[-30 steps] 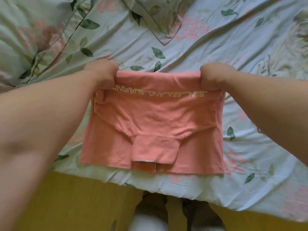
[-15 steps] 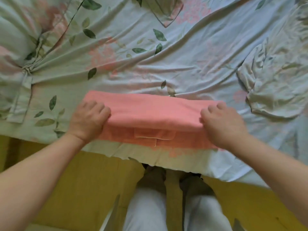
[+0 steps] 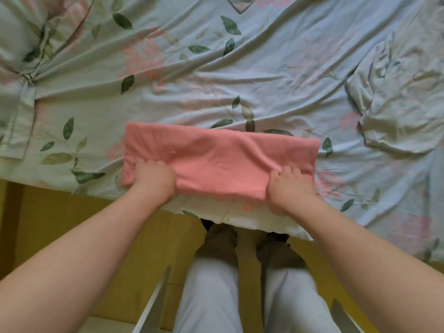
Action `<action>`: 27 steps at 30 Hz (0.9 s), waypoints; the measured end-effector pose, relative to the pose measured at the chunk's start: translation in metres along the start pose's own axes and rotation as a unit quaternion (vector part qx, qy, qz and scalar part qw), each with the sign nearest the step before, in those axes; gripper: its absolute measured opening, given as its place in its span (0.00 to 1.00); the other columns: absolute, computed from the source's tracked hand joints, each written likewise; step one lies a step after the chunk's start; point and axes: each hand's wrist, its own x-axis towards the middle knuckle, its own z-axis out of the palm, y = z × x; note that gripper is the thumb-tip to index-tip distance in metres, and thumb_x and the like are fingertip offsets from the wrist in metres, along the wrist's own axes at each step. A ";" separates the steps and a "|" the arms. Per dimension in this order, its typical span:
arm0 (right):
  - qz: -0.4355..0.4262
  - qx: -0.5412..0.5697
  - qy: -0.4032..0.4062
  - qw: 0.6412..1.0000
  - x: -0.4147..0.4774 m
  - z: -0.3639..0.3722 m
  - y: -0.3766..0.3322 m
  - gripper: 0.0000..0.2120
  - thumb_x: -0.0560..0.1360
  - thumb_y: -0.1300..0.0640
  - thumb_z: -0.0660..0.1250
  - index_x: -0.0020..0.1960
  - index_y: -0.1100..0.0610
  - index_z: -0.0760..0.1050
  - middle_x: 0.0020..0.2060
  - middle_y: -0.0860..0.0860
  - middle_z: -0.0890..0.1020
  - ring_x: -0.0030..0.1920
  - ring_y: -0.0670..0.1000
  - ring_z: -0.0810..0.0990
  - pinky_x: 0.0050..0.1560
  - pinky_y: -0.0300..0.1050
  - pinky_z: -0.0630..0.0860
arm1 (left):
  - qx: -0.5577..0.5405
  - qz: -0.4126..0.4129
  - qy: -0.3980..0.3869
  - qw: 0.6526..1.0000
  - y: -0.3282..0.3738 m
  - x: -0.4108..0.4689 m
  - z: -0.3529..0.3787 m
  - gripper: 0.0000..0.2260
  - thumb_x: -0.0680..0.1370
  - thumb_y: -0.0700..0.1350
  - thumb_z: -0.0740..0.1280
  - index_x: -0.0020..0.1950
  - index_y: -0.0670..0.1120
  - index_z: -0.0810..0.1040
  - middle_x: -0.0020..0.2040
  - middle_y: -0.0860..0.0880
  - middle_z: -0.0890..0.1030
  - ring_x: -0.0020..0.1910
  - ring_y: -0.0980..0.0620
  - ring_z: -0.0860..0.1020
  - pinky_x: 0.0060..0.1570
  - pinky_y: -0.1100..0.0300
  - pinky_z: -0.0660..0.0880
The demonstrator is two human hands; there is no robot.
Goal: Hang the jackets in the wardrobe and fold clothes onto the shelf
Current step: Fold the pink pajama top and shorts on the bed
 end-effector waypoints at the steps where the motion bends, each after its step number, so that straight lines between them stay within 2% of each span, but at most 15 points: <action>1: 0.001 0.030 0.060 0.998 -0.001 -0.008 -0.009 0.19 0.76 0.54 0.63 0.66 0.56 0.68 0.62 0.59 0.71 0.63 0.61 0.69 0.59 0.58 0.69 | -0.042 -0.006 0.039 0.998 0.009 0.001 -0.012 0.15 0.78 0.42 0.59 0.63 0.49 0.77 0.61 0.46 0.79 0.61 0.43 0.78 0.60 0.50 0.69; 2: -0.007 0.074 0.138 0.988 -0.001 -0.013 -0.019 0.19 0.76 0.55 0.62 0.67 0.55 0.69 0.63 0.59 0.72 0.63 0.61 0.69 0.59 0.57 0.68 | -0.096 0.000 0.118 0.988 0.019 0.004 -0.020 0.14 0.78 0.40 0.59 0.61 0.47 0.77 0.59 0.44 0.80 0.58 0.41 0.79 0.57 0.49 0.71; 3: -0.022 0.130 0.218 0.967 0.000 -0.015 -0.029 0.20 0.77 0.56 0.61 0.69 0.55 0.69 0.66 0.58 0.71 0.66 0.60 0.69 0.62 0.56 0.66 | -0.157 0.015 0.213 0.964 0.030 0.007 -0.024 0.14 0.77 0.38 0.60 0.61 0.44 0.76 0.58 0.41 0.79 0.57 0.39 0.79 0.54 0.47 0.74; 4: -0.039 0.185 0.280 0.941 0.004 -0.015 -0.041 0.22 0.78 0.55 0.60 0.72 0.54 0.67 0.71 0.58 0.69 0.71 0.59 0.66 0.67 0.56 0.63 | -0.209 0.031 0.283 0.936 0.042 0.011 -0.023 0.16 0.76 0.39 0.61 0.63 0.42 0.75 0.61 0.39 0.77 0.60 0.37 0.78 0.55 0.44 0.75; 5: -0.052 0.221 0.308 0.924 0.010 -0.010 -0.051 0.24 0.80 0.53 0.58 0.76 0.53 0.64 0.77 0.56 0.64 0.77 0.58 0.60 0.72 0.56 0.58 | -0.244 0.044 0.321 0.914 0.054 0.015 -0.020 0.19 0.77 0.42 0.61 0.68 0.41 0.73 0.68 0.39 0.74 0.67 0.38 0.74 0.61 0.42 0.73; 7: -0.051 0.239 0.277 0.929 0.028 0.007 -0.067 0.28 0.84 0.48 0.50 0.82 0.53 0.53 0.82 0.52 0.50 0.81 0.54 0.47 0.79 0.58 0.49 | -0.270 0.052 0.276 0.921 0.077 0.025 -0.007 0.26 0.82 0.50 0.55 0.80 0.44 0.60 0.81 0.44 0.59 0.80 0.44 0.57 0.75 0.44 0.58; 9: -0.033 0.217 0.215 0.952 0.050 0.032 -0.071 0.30 0.84 0.45 0.43 0.82 0.52 0.40 0.82 0.50 0.39 0.81 0.51 0.36 0.79 0.59 0.43 | -0.257 0.033 0.210 0.943 0.096 0.037 0.014 0.31 0.84 0.56 0.47 0.83 0.45 0.44 0.83 0.47 0.42 0.82 0.49 0.41 0.80 0.47 0.42; 10: -0.031 0.201 0.212 0.956 0.060 0.042 -0.069 0.30 0.84 0.44 0.41 0.82 0.51 0.35 0.81 0.50 0.36 0.80 0.50 0.33 0.79 0.59 0.41 | -0.253 0.028 0.199 0.946 0.100 0.044 0.024 0.32 0.83 0.58 0.44 0.83 0.46 0.40 0.83 0.48 0.38 0.81 0.50 0.37 0.79 0.48 0.37; 12: -0.040 0.176 0.238 0.954 0.073 0.057 -0.060 0.32 0.83 0.41 0.40 0.81 0.50 0.34 0.80 0.48 0.35 0.79 0.49 0.32 0.79 0.59 0.38 | -0.245 0.037 0.215 0.945 0.098 0.056 0.037 0.33 0.82 0.60 0.42 0.83 0.47 0.38 0.83 0.50 0.37 0.81 0.51 0.36 0.78 0.49 0.35; 15: -0.055 0.171 0.263 0.948 0.082 0.064 -0.046 0.33 0.82 0.39 0.42 0.82 0.49 0.36 0.81 0.48 0.37 0.80 0.50 0.35 0.79 0.56 0.36 | -0.228 0.067 0.231 0.943 0.075 0.071 0.050 0.34 0.80 0.63 0.44 0.83 0.49 0.42 0.83 0.51 0.43 0.82 0.51 0.41 0.79 0.49 0.36; 18: -0.024 0.162 0.262 0.951 0.083 0.065 -0.023 0.32 0.83 0.39 0.40 0.82 0.49 0.36 0.81 0.48 0.37 0.80 0.49 0.35 0.79 0.53 0.36 | -0.215 0.010 0.226 0.950 0.036 0.078 0.065 0.33 0.82 0.62 0.43 0.83 0.50 0.42 0.83 0.51 0.43 0.82 0.51 0.42 0.79 0.49 0.38; 22: 0.014 0.151 0.245 0.958 0.086 0.063 0.019 0.32 0.82 0.37 0.37 0.82 0.50 0.36 0.81 0.48 0.38 0.80 0.47 0.36 0.79 0.50 0.36 | -0.222 -0.046 0.197 0.954 -0.013 0.078 0.076 0.31 0.82 0.64 0.38 0.83 0.53 0.39 0.83 0.54 0.40 0.81 0.53 0.39 0.78 0.50 0.35; 24: 0.029 0.133 0.251 0.958 0.086 0.067 0.037 0.32 0.82 0.38 0.37 0.82 0.50 0.37 0.81 0.48 0.38 0.80 0.47 0.36 0.79 0.54 0.35 | -0.220 -0.055 0.192 0.955 -0.021 0.079 0.078 0.31 0.81 0.65 0.36 0.82 0.54 0.38 0.83 0.54 0.38 0.81 0.53 0.38 0.79 0.48 0.36; 27: 0.087 0.168 0.238 0.953 0.088 0.071 0.059 0.33 0.82 0.37 0.38 0.81 0.49 0.34 0.81 0.48 0.38 0.81 0.50 0.36 0.78 0.62 0.37 | -0.232 -0.078 0.188 0.951 -0.014 0.080 0.076 0.31 0.81 0.64 0.36 0.82 0.54 0.37 0.82 0.54 0.37 0.81 0.53 0.37 0.78 0.43 0.37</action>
